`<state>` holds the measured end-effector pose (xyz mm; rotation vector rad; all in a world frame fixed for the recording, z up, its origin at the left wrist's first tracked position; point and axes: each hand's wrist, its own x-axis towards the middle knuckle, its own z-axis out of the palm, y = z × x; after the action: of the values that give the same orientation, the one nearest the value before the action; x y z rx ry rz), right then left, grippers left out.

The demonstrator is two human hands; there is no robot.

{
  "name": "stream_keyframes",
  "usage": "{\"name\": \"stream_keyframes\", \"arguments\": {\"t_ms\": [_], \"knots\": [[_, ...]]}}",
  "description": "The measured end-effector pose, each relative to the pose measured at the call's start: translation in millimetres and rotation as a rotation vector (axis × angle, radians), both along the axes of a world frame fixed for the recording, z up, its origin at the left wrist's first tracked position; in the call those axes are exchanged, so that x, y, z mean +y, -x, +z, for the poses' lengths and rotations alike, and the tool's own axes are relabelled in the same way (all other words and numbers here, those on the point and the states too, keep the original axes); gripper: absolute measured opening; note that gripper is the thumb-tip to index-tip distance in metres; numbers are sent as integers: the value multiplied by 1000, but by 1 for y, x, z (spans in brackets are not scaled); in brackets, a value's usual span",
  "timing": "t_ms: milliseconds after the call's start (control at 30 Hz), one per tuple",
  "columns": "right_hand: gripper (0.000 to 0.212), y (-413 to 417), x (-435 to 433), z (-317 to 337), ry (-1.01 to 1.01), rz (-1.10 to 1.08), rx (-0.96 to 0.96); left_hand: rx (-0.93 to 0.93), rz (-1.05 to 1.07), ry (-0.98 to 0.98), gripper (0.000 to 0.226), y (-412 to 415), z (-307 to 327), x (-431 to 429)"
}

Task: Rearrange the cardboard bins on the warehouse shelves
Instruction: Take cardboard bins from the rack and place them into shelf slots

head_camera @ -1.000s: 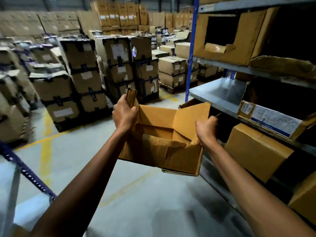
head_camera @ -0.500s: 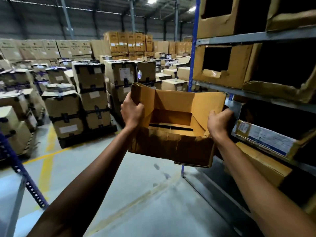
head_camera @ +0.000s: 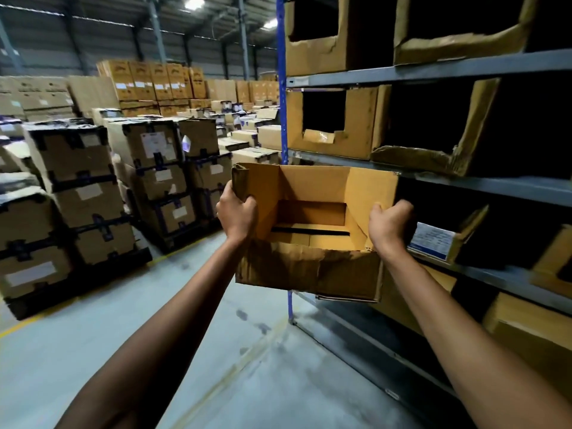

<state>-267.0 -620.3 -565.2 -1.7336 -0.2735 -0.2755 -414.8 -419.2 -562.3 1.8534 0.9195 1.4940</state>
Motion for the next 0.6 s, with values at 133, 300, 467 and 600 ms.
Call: {"name": "stream_keyframes", "arguments": {"t_ms": [133,300,467,600], "knots": [[32,-9,20,-4,18,-54,-4,-4,-59,21,27,-19,-5,26],[28,-20,64,-14,18,-141,-12,3,-121,22,22,-42,-12,80],[27,-28,120,-26,5,-238,4,-25,-220,21,19,-65,-16,144],[21,-30,166,-38,-22,-282,-9,-30,-282,16,19,-85,-26,197]]}}
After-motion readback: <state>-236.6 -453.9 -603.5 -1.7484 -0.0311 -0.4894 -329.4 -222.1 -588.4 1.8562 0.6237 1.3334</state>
